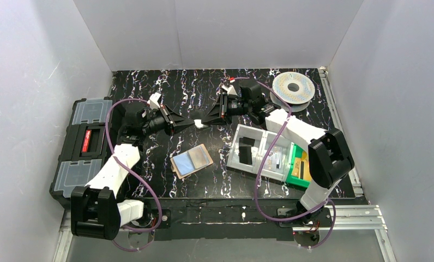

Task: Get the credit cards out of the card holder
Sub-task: Place the credit card in the storage box.

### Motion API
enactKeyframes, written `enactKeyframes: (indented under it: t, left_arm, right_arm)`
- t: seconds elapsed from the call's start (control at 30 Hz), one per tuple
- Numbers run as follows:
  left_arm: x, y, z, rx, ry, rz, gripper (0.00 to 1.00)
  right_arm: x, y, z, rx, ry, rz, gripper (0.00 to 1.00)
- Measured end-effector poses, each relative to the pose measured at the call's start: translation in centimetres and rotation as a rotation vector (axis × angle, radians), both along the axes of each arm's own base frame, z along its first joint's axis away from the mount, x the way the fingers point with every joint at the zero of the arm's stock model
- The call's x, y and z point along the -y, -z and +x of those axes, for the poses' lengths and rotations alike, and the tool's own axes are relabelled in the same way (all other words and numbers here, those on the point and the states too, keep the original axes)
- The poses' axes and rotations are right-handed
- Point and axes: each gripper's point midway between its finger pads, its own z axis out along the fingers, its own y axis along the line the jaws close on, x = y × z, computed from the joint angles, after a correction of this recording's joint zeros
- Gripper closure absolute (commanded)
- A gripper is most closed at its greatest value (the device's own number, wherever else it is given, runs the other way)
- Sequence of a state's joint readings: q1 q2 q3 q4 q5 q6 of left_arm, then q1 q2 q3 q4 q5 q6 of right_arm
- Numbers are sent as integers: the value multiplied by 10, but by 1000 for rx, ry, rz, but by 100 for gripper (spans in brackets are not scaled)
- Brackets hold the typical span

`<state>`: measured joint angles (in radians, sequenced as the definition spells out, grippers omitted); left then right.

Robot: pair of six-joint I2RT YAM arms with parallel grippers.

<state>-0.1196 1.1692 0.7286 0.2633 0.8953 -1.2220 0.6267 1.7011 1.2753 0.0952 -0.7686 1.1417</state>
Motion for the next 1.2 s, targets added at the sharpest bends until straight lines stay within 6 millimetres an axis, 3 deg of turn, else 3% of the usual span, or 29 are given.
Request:
enactKeyframes:
  t: [0.03, 0.07, 0.27, 0.43, 0.6, 0.83, 1.07, 1.2]
  left_arm:
    - [0, 1, 0, -4, 3, -1, 100]
    - [0, 3, 1, -12, 7, -2, 94]
    - [2, 15, 0, -60, 35, -3, 43]
    - [0, 27, -5, -88, 46, 51, 20]
    - [-7, 43, -9, -133, 31, 148, 11]
    - [-14, 62, -18, -175, 31, 239, 9]
    - [-13, 71, -23, -192, 48, 275, 8]
    - [-10, 76, -25, -203, 62, 285, 8]
  right_arm:
    - [0, 1, 0, -6, 0, 0, 98]
    - [0, 1, 0, -10, 0, 2, 99]
    - [2, 8, 1, -9, 10, -11, 99]
    - [9, 29, 2, -7, 50, -80, 99]
    - [38, 51, -7, -1, 135, -201, 99]
    - [95, 60, -16, 75, 302, -322, 99]
    - [149, 101, -20, 49, 437, -485, 99]
    - [169, 119, -15, 34, 478, -554, 99]
